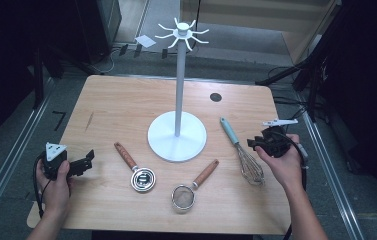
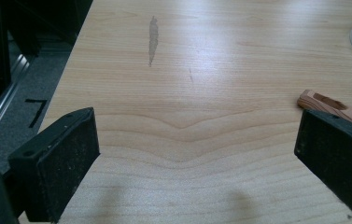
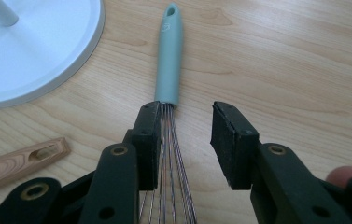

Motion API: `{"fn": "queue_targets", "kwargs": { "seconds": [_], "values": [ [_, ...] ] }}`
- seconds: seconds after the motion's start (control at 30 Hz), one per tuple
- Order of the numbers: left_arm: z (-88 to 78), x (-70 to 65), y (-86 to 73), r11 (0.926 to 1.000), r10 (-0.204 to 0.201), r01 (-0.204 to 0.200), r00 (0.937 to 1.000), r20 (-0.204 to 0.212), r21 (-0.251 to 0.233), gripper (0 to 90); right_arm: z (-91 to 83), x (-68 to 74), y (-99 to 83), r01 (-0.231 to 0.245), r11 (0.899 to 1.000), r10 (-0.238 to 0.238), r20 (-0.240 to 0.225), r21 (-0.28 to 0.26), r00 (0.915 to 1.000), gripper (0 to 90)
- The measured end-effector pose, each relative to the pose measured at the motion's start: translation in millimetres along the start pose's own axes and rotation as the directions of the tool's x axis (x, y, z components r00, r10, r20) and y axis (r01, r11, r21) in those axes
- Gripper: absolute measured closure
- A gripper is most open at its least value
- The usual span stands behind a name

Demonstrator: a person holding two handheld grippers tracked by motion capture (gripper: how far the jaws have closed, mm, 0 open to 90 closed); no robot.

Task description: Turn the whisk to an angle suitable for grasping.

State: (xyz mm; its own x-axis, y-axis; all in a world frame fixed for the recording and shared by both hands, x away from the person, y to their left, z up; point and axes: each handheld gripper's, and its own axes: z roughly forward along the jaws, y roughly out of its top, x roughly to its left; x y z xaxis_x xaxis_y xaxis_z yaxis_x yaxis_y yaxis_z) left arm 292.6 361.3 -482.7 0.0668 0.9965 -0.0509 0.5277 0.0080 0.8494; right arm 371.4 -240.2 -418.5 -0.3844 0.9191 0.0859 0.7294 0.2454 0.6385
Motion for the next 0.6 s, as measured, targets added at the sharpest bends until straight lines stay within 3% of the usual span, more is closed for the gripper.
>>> {"fn": "queue_targets", "kwargs": {
  "seconds": [0.33,0.43,0.6],
  "values": [
    [0.0,-0.2,0.0,1.0000,0.003,-0.003,1.0000,-0.001,0.000,0.2,27.1,2.4,19.0,0.013,0.995,-0.011,-0.020,0.094,0.9997,64.7],
    [0.1,-0.2,0.0,1.0000,0.003,-0.003,1.0000,-0.001,0.000,0.3,41.8,3.8,25.4,0.006,0.989,-0.005,-0.011,0.150,0.9999,65.1],
    [0.0,0.2,0.1,1.0000,0.001,-0.001,1.0000,0.002,0.001,0.3,53.1,4.4,32.6,0.003,0.982,0.000,-0.016,0.188,0.9999,65.8]
  ]
}}
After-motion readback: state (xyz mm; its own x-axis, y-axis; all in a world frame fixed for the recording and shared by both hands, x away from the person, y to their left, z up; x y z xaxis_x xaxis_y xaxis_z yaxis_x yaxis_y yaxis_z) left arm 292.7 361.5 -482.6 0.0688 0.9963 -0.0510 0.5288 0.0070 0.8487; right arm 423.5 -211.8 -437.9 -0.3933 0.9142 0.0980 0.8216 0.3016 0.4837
